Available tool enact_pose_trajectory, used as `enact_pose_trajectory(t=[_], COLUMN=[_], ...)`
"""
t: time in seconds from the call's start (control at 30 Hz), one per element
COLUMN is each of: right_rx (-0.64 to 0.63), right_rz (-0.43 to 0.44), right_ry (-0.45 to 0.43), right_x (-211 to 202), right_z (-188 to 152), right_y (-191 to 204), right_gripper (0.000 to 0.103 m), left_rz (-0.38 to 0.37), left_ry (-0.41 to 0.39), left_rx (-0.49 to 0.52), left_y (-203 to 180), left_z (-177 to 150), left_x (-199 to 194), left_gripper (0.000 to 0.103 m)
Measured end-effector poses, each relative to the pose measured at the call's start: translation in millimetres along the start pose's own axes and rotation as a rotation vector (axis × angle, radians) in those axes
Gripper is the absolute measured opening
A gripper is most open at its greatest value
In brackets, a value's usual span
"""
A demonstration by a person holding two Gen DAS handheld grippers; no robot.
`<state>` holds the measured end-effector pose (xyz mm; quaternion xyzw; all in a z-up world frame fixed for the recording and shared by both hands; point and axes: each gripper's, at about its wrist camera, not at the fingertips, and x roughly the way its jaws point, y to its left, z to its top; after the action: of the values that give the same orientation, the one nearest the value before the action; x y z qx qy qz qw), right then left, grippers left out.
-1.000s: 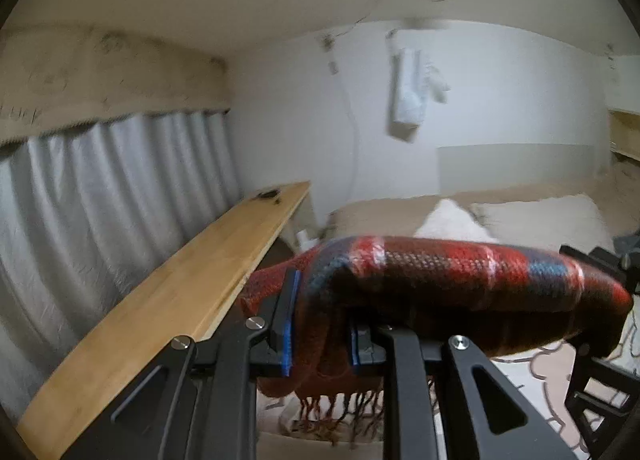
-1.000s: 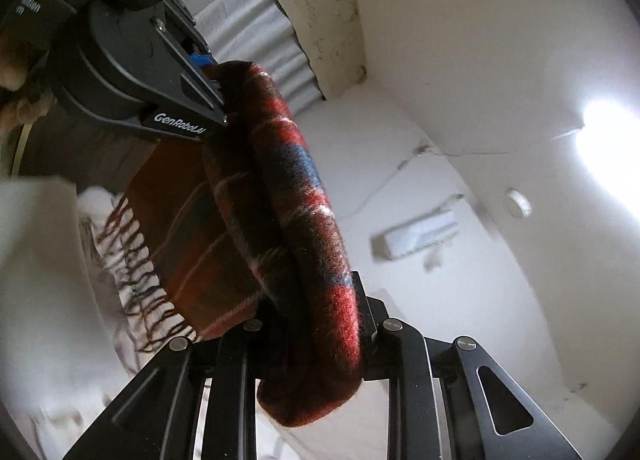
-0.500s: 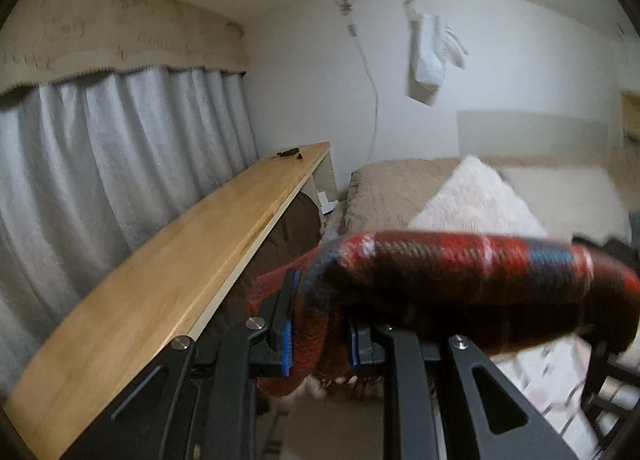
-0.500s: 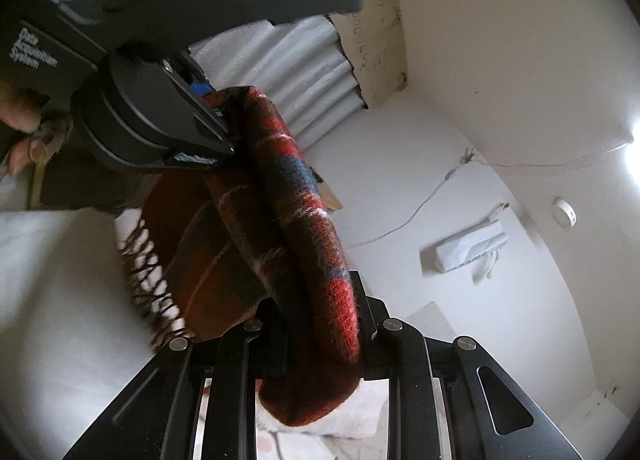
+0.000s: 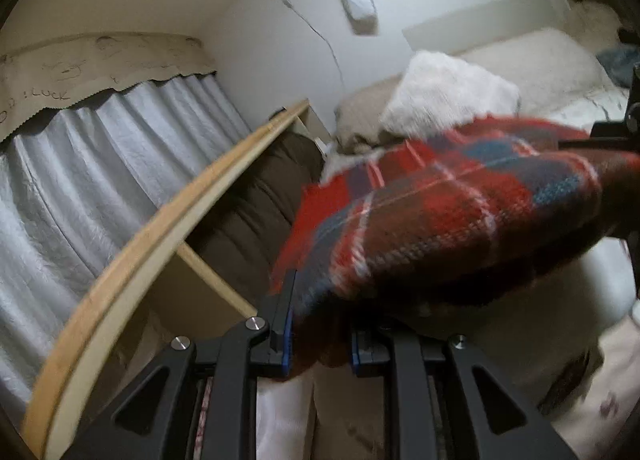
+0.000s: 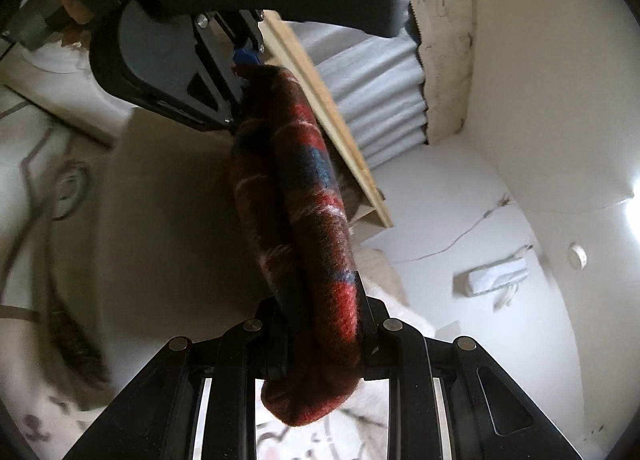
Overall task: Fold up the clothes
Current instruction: 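Lift the folded scarf with both grippers and carry it toward the clothes stack, then lower the folded scarf onto the stack of folded clothes with both grippers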
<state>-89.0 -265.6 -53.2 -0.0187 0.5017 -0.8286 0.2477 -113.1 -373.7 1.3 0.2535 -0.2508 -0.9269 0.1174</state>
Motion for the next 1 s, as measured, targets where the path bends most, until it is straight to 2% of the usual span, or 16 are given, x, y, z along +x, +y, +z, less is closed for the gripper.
enact_pose_trajectory(t=[0.17, 0.23, 0.3, 0.33, 0.37, 0.4, 0.47, 0.53, 0.57, 0.63, 0.7, 0.73, 0.83, 0.93, 1.0], right_rx=[0.018, 0.021, 0.021, 0.022, 0.030, 0.049, 0.096, 0.177, 0.212, 0.306, 0.429, 0.492, 0.694, 0.854, 0.921], right_rz=[0.049, 0.074, 0.105, 0.123, 0.147, 0.176, 0.236, 0.314, 0.353, 0.464, 0.584, 0.616, 0.665, 0.653, 0.665], right_ry=[0.036, 0.054, 0.061, 0.054, 0.049, 0.049, 0.047, 0.033, 0.026, -0.001, -0.045, -0.067, -0.114, -0.093, -0.072], right_x=[-5, -3, 1, 2, 3, 4, 4, -2, -7, -19, -25, -27, -22, 0, 16], right_z=[-3, -6, -10, -13, -16, -19, -26, -34, -37, -43, -53, -54, -55, -51, -49], right_y=[27, 32, 33, 33, 31, 26, 16, -1, -8, -17, -36, -44, -72, -90, -94], right_gripper=[0.024, 0.023, 0.024, 0.030, 0.042, 0.048, 0.066, 0.076, 0.077, 0.077, 0.077, 0.077, 0.077, 0.077, 0.077], left_rz=[-0.042, -0.084, -0.141, -0.169, -0.202, -0.255, -0.320, -0.374, -0.408, -0.468, -0.485, -0.488, -0.485, -0.467, -0.430], left_ry=[0.066, 0.104, 0.146, 0.165, 0.182, 0.208, 0.238, 0.256, 0.267, 0.276, 0.267, 0.263, 0.274, 0.323, 0.365], left_rx=[0.040, 0.039, 0.022, 0.010, -0.017, -0.058, -0.103, -0.123, -0.141, -0.208, -0.271, -0.301, -0.404, -0.489, -0.510], left_y=[-11, -11, -8, -6, -2, 5, 16, 26, 32, 46, 55, 59, 64, 60, 53], left_z=[-22, -26, -28, -29, -28, -27, -26, -26, -26, -18, 0, 10, 46, 73, 81], left_x=[14, 19, 24, 26, 26, 25, 21, 10, 3, -12, -19, -20, -7, 29, 57], left_gripper=[0.024, 0.037, 0.044, 0.054, 0.058, 0.065, 0.065, 0.065, 0.065, 0.065, 0.066, 0.066, 0.073, 0.073, 0.073])
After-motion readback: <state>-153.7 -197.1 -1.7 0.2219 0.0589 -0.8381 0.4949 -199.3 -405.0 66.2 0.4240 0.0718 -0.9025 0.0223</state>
